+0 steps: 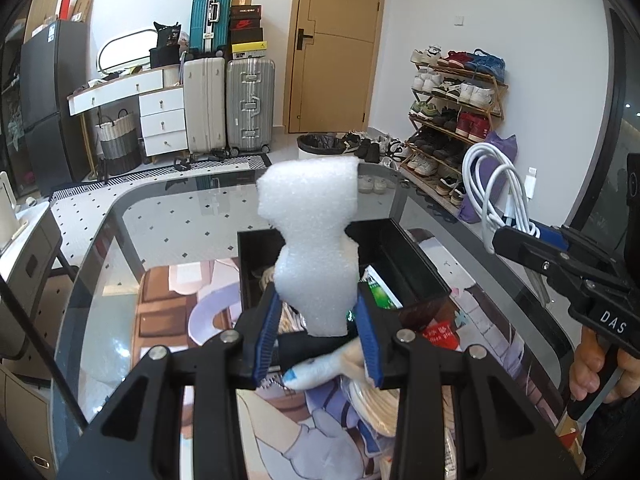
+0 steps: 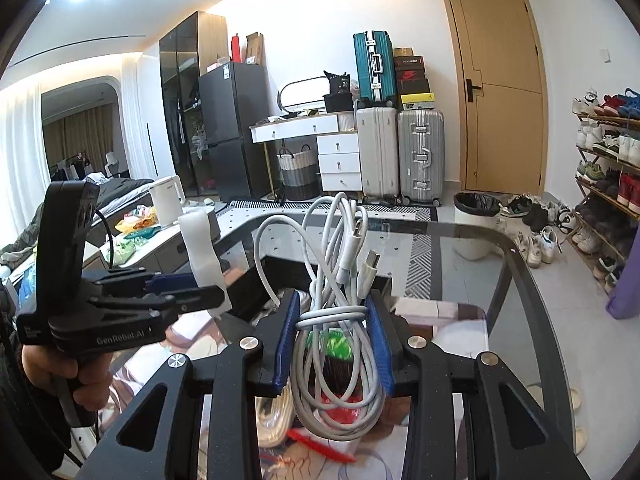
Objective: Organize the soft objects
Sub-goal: 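Lift the white cables and white foam and carry them toward the black box, then lower the cables and foam into the black box and open both grippers, then reach the right gripper to the red balloon glue packet and close on it, then close the left gripper on the white plush toy while the right holds the balloon glue packet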
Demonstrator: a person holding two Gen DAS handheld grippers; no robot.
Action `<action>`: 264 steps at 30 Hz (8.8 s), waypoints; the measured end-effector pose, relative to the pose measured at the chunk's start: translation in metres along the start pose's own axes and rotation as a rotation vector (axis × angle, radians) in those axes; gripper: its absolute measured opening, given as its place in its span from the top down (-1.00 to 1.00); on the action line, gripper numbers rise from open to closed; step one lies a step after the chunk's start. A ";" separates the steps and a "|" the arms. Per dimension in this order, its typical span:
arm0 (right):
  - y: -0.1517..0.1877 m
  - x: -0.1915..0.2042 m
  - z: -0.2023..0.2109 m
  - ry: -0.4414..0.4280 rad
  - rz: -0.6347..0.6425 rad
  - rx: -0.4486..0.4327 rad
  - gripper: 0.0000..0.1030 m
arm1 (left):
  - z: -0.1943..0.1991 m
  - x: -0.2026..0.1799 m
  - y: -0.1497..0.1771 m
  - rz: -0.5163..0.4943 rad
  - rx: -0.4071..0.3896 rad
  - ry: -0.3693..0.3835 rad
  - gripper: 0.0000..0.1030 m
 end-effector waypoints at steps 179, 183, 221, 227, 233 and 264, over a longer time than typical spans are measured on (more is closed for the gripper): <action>0.131 -0.042 -0.093 0.144 -0.105 0.454 -0.97 | -0.039 0.021 0.088 0.104 0.209 -0.054 -1.00; 0.129 -0.038 -0.093 0.134 -0.086 0.445 -0.70 | -0.039 0.021 0.087 0.106 0.209 -0.054 -1.00; 0.098 -0.020 -0.054 0.046 -0.039 0.293 0.15 | -0.060 0.005 0.071 0.330 0.229 0.063 -1.00; 0.098 -0.023 -0.054 0.048 -0.043 0.293 0.15 | -0.071 0.006 0.072 0.363 0.247 0.078 -1.00; 0.098 -0.025 -0.056 0.050 -0.048 0.297 0.15 | -0.074 0.004 0.075 0.359 0.254 0.095 -0.90; 0.084 -0.007 -0.045 0.008 -0.016 0.212 0.15 | -0.021 0.023 0.080 0.257 0.156 0.054 -0.70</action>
Point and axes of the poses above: each gripper's, at about its wrist camera, not at the fingertips, and z roughly against the way its jaws point, x to its left, y to its underside, the point moved 9 cm from there along -z, roughly the way its jaws point, and after that the axes turned 2 degrees about x, right-handed, at the moved point
